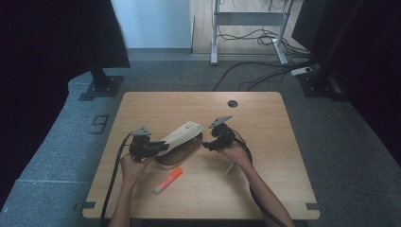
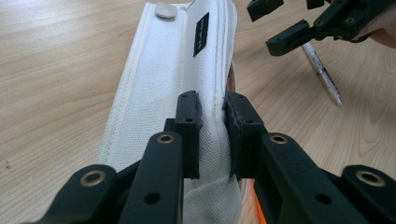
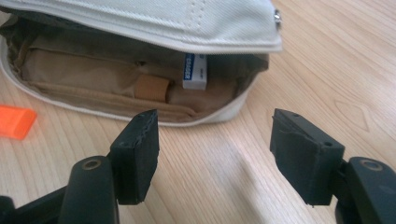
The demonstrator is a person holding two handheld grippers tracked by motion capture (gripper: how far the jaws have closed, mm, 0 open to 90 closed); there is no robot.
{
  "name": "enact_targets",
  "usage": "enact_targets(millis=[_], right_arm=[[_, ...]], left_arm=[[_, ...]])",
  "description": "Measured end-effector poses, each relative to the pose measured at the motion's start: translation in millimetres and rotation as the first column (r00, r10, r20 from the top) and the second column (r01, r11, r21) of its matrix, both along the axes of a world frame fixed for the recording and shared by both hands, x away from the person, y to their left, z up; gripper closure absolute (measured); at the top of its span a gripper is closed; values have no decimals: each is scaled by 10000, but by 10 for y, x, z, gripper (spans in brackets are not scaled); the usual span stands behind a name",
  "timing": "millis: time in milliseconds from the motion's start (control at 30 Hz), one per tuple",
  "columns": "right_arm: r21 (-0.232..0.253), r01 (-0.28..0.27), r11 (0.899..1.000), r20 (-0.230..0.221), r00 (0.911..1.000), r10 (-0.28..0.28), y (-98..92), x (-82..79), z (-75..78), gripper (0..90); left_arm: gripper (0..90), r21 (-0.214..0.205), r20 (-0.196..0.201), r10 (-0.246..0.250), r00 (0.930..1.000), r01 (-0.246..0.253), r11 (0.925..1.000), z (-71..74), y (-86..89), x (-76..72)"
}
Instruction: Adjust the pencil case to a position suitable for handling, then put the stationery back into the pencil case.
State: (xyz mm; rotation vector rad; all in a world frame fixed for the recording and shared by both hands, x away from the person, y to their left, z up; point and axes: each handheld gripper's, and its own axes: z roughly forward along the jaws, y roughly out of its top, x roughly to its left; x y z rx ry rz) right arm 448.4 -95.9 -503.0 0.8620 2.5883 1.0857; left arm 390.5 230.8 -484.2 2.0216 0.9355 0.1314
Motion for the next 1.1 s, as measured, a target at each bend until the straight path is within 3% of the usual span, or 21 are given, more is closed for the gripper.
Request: enact_targets(millis=[500, 1100], right_arm=[[99, 330, 9994, -91, 9994, -329, -431, -150, 23, 271], [127, 834, 9964, -322, 9960, -829, -924, -322, -71, 262]], left_arm=[[765, -7, -34, -19, 10000, 19, 10000, -7, -1, 2], [764, -19, -72, -24, 10000, 24, 10000, -12, 0, 5]])
